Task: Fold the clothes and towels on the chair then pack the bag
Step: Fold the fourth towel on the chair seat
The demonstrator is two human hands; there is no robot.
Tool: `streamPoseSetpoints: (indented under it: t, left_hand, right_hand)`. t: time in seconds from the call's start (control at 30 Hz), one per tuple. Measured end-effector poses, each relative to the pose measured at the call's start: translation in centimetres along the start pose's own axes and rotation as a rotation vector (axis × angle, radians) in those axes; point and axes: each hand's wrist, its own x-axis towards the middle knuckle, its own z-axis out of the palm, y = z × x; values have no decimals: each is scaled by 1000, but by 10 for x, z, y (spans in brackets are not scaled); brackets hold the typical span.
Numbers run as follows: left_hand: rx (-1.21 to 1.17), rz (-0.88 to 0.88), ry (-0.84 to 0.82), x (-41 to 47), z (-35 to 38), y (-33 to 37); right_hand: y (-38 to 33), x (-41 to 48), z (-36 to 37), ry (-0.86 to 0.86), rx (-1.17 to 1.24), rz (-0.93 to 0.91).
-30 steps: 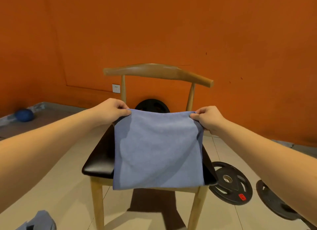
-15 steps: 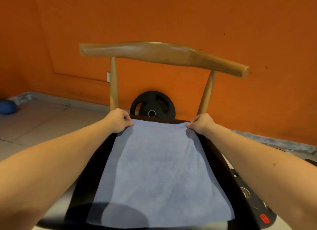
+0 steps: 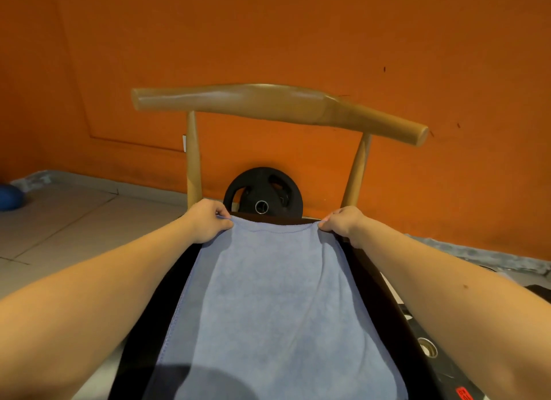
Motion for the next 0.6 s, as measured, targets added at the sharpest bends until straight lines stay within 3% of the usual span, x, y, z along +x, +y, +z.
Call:
streamPoseSetpoints:
  t: [0.1,0.27,0.6]
  left_hand:
    - [-203,7,48,-16,-16,17]
    - [-365,-11,57,-54,-57,51]
    - [-373,150,253,-171,-160,126]
  right_hand:
    - [-7,-15,-7,35,88,9]
    - [-30,-64,-41,118,140,-141]
    - [-83,-207,-121,192,91,-420]
